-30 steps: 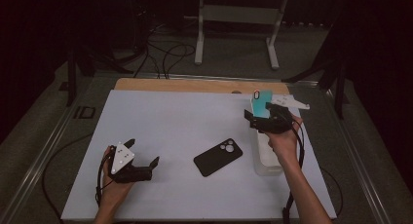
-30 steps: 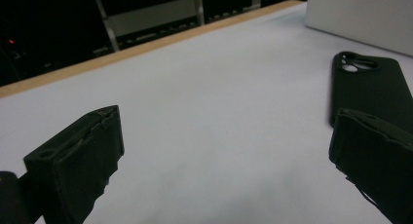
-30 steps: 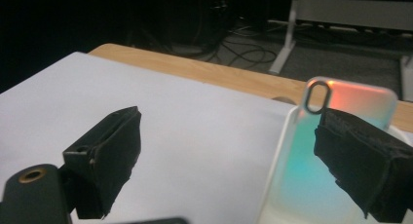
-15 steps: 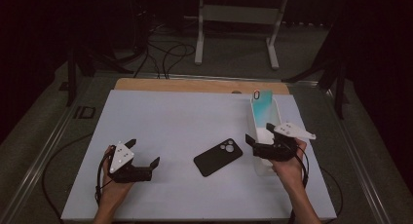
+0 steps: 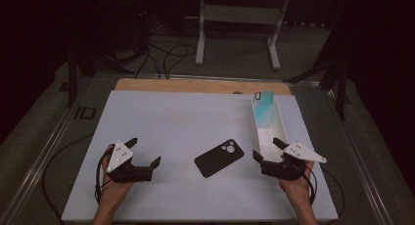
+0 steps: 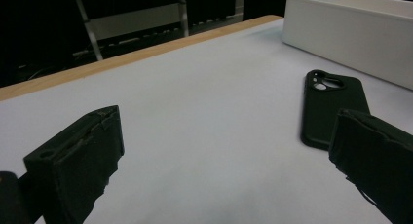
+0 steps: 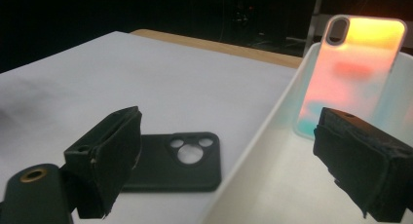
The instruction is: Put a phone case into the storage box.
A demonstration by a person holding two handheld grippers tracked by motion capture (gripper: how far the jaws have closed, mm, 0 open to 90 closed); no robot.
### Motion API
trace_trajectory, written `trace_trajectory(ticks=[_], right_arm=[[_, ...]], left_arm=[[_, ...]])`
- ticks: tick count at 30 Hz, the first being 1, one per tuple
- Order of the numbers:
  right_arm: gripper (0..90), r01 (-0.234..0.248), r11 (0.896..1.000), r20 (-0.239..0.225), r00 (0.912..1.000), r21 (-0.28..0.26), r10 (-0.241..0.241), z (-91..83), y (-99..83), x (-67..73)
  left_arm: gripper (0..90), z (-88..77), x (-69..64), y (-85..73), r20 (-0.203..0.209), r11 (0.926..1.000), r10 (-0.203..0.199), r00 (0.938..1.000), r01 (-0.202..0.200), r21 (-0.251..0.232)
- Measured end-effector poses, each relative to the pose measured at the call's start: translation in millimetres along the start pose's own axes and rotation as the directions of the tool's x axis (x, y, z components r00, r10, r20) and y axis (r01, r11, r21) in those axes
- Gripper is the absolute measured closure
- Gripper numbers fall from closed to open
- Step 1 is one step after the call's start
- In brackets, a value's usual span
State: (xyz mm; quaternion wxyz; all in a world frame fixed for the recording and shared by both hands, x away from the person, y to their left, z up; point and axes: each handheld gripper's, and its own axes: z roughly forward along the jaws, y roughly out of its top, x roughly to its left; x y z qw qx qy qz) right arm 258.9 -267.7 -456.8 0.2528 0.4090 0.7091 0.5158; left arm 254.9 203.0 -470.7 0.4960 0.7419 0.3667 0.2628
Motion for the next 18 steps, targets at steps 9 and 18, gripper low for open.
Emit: trace_trajectory(ticks=[9, 18], right_arm=[[10.3, 0.002, 1.000, 0.030, 0.9995, -0.030, -0.001, -9.4, -10.6, -3.1], [10.3, 0.006, 1.000, 0.034, 0.9994, -0.007, -0.006, -5.7, -12.8, -2.4]], left_arm=[[0.1, 0.1, -0.1, 1.2, 0.009, 1.0000, 0.003, 1.0000, -0.003, 0.008], [0.1, 1.5, -3.3, 0.8, 0.012, 0.9998, 0.009, 0.9999, -0.010, 0.018]])
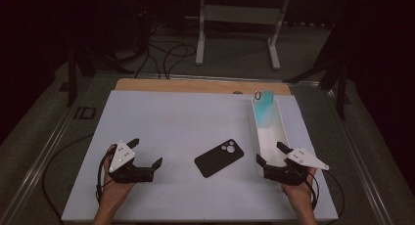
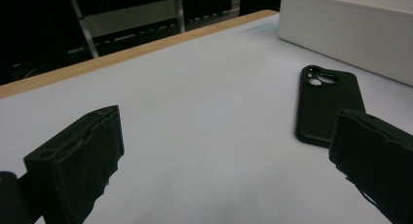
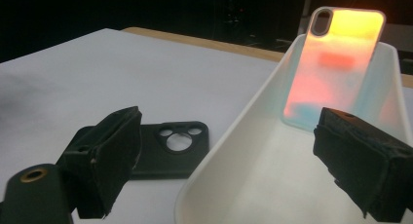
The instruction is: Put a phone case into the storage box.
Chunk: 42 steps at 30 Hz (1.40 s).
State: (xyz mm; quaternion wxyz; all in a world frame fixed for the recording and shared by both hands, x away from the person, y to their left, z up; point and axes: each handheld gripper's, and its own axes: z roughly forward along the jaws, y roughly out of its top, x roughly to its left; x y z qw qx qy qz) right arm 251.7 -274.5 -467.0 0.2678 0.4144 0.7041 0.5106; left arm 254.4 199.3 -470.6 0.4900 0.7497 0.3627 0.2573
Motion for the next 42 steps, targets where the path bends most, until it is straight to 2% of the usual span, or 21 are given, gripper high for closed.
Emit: trace_trajectory(ticks=[14, 18, 21, 22, 25, 32, 42], right_arm=[[10.2, -0.005, 1.000, -0.014, 0.9999, -0.002, 0.005, 2.4, 1.2, 0.2], [10.2, 0.002, 1.000, -0.017, 0.9999, 0.002, -0.002, 3.8, 2.3, 2.2], [10.2, 0.001, 1.000, -0.019, 0.9998, -0.001, -0.001, 4.1, 3.9, 2.2], [10.2, -0.004, 1.000, -0.021, 0.9998, -0.002, 0.004, 4.2, 5.0, 2.1], [10.2, -0.002, 1.000, -0.026, 0.9997, -0.004, 0.002, 5.8, 7.8, 3.5], [10.2, 0.000, 1.000, -0.035, 0.9994, 0.013, 0.001, 7.4, 6.6, 4.0], [10.2, -0.003, 1.000, -0.032, 0.9995, 0.012, 0.004, 6.7, 7.1, 3.3]], left_arm=[[0.1, 4.4, -1.9, 2.4, 0.003, 0.9999, -0.008, 1.0000, 0.008, 0.015], [0.1, 9.8, -5.8, 8.4, 0.021, 0.9995, 0.013, 0.9997, -0.014, 0.030], [0.0, 14.4, -6.9, 12.8, 0.035, 0.9993, 0.010, 0.9993, -0.011, 0.036], [0.0, 20.5, -9.0, 17.6, 0.048, 0.9987, 0.011, 0.9988, -0.014, 0.049], [0.0, 29.6, -12.4, 23.2, 0.064, 0.9964, 0.027, 0.9976, -0.032, 0.079], [0.1, 49.1, -18.8, 30.1, 0.094, 0.9899, 0.027, 0.9952, -0.040, 0.136], [0.1, 77.2, -30.2, 35.8, 0.125, 0.9743, 0.034, 0.9916, -0.061, 0.217]])
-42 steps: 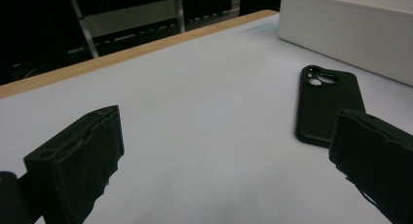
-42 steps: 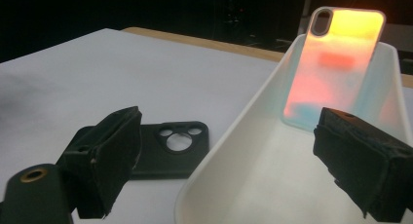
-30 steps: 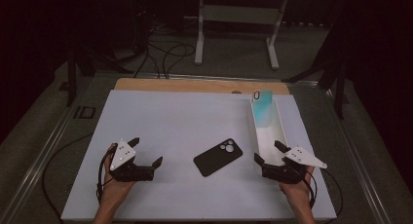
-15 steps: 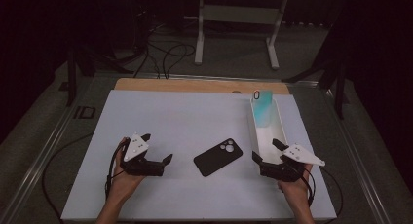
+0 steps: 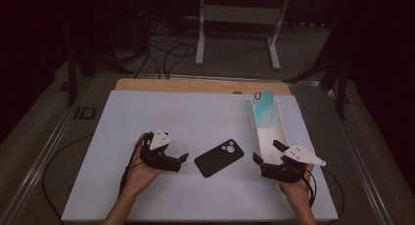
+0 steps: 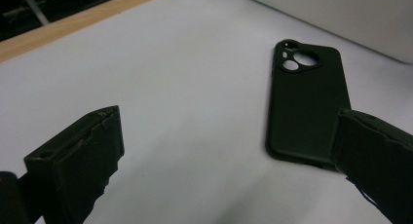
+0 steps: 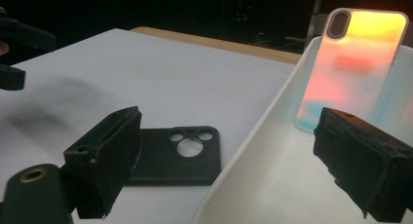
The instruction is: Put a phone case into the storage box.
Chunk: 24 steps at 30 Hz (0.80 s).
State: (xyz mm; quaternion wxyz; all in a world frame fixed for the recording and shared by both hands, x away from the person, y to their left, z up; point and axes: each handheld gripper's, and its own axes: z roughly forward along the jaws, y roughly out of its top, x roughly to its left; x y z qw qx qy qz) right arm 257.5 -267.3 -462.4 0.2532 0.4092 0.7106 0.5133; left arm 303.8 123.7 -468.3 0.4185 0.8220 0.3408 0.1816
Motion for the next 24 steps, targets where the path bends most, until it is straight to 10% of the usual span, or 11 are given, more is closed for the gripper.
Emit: trace_trajectory(ticks=[24], right_arm=[[10.2, -0.001, 1.000, -0.003, 1.0000, 0.008, 0.001, 0.3, -0.8, -0.3]], left_arm=[[0.1, 58.4, -33.6, 16.4, 0.119, 0.9826, 0.072, 0.9903, -0.091, 0.162]])
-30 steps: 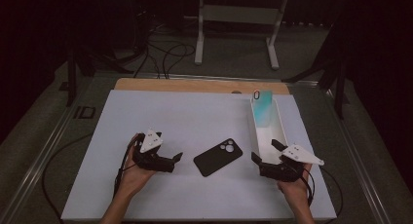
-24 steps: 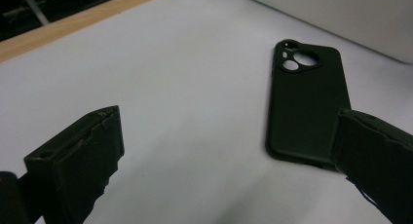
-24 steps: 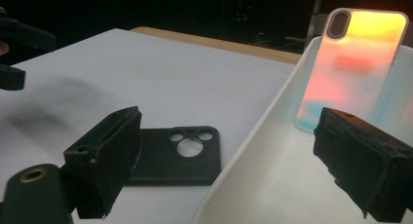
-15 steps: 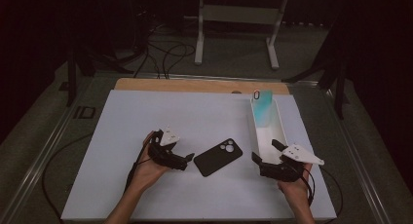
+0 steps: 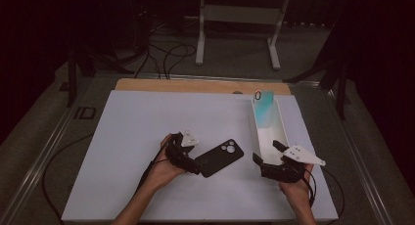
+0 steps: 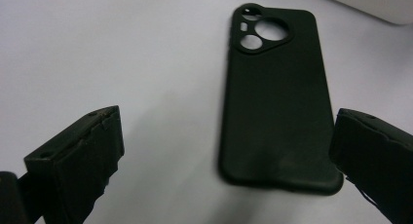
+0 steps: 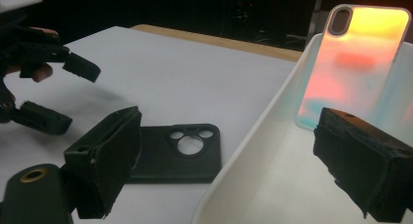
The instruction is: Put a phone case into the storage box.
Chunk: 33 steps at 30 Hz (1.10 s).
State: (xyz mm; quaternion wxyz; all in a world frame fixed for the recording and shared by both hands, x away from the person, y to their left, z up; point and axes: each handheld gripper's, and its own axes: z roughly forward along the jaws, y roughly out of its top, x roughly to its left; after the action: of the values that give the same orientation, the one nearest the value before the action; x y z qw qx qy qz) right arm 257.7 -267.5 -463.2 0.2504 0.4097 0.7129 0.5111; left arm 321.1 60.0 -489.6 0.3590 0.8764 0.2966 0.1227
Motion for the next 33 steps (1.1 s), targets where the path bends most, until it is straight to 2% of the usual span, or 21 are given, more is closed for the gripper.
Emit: trace_trajectory(ticks=[3, 14, 20, 25, 28, 33], right_arm=[[10.2, 0.000, 1.000, 0.003, 1.0000, -0.003, 0.000, -0.6, 0.1, -0.5], [10.2, -0.001, 1.000, 0.005, 1.0000, -0.004, 0.001, -1.5, 0.0, -1.1], [10.2, -0.004, 1.000, 0.009, 1.0000, -0.005, 0.004, -2.1, -0.3, -1.8], [10.2, -0.004, 1.000, 0.009, 0.9999, -0.004, 0.004, -2.0, -0.5, -1.5], [10.2, -0.004, 1.000, 0.011, 0.9999, -0.005, 0.004, -2.2, -0.6, -1.5], [10.2, -0.004, 1.000, 0.014, 0.9999, -0.008, 0.004, -2.7, -0.7, -1.9]], left_arm=[[0.1, 7.2, -3.6, 2.7, 0.024, 0.9998, -0.006, 0.9997, 0.005, 0.020], [0.2, 30.6, -15.2, 6.0, 0.047, 0.9948, 0.019, 0.9987, -0.024, 0.099], [1.3, 39.0, -20.1, 7.8, 0.045, 0.9904, 0.030, 0.9985, -0.036, 0.134], [1.7, 46.3, -25.9, 8.1, 0.065, 0.9870, 0.036, 0.9973, -0.046, 0.154], [1.6, 51.3, -29.1, 8.4, 0.052, 0.9844, 0.039, 0.9979, -0.047, 0.169], [0.6, 53.7, -27.5, 8.5, 0.053, 0.9821, 0.031, 0.9981, -0.040, 0.184]])
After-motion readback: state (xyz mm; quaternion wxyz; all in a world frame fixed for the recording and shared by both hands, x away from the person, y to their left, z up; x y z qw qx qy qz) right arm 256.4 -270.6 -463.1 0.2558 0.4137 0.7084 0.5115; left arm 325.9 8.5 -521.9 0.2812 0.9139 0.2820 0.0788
